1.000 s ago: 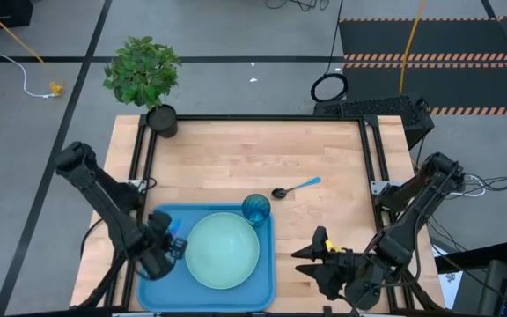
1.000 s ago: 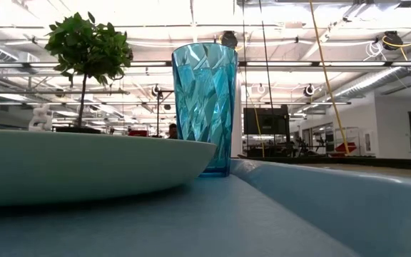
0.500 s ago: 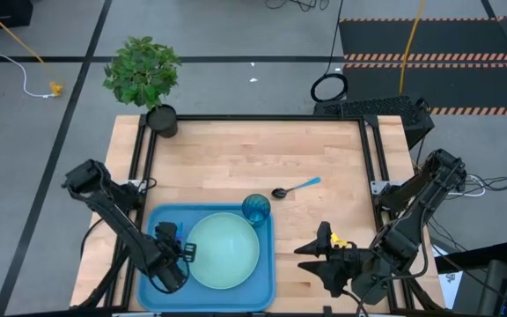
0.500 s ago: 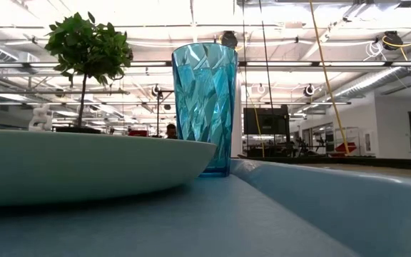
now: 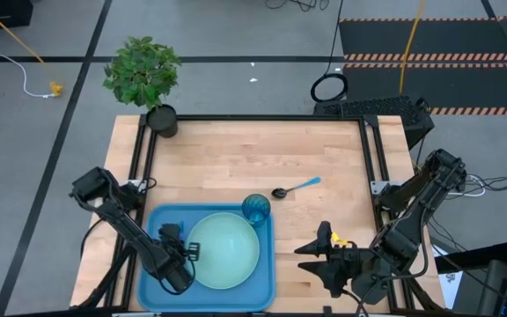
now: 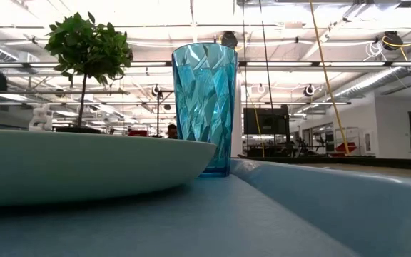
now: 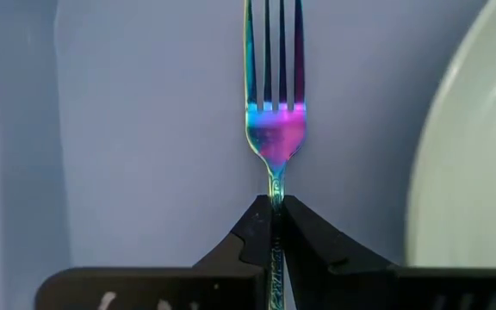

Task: Pick and place plate/cup/fork/spoon on tray
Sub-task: Put the blue fork beside the white plate, then put the blue spoon beside the blue fork

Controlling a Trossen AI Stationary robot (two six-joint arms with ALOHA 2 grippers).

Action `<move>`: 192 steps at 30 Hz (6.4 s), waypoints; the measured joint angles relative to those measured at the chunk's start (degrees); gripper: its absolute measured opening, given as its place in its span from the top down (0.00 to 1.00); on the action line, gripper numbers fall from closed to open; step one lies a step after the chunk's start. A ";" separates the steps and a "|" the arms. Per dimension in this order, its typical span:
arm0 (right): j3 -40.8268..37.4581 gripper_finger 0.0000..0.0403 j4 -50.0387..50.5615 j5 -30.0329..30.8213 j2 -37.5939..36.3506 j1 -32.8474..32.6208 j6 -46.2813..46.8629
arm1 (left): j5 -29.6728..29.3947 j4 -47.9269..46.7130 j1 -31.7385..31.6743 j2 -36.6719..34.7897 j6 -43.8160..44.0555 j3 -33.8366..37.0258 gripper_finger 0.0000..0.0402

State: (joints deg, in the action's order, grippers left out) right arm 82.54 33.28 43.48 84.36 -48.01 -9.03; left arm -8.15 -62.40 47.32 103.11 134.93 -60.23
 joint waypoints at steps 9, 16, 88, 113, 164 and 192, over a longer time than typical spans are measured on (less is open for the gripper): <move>0.00 0.55 0.00 -0.04 0.02 0.00 0.43 | -0.47 2.17 -0.99 2.17 0.14 -0.11 0.95; 0.00 0.55 -0.01 -0.04 0.02 0.00 0.43 | -0.57 2.54 -1.19 1.93 0.24 -0.04 0.95; -45.43 0.55 -26.91 -26.46 -16.53 39.91 -2.62 | -34.98 1.08 -1.56 -22.59 -34.69 -0.02 0.75; -54.79 0.79 -48.43 -49.77 2.19 61.23 -8.43 | -41.60 47.02 -3.01 -23.01 -92.02 -0.04 0.75; -53.25 1.00 -82.57 -22.23 -22.09 33.64 5.35 | -36.47 74.64 -13.77 -15.58 -124.74 -0.01 0.40; -37.86 1.00 -98.42 -22.73 2.98 24.97 0.79 | -26.75 97.21 -21.88 -3.78 -132.95 0.00 0.38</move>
State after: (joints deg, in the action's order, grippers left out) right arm 44.69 -65.14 20.75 87.34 -23.04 -8.24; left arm -34.90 34.81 25.44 99.33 1.99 -60.23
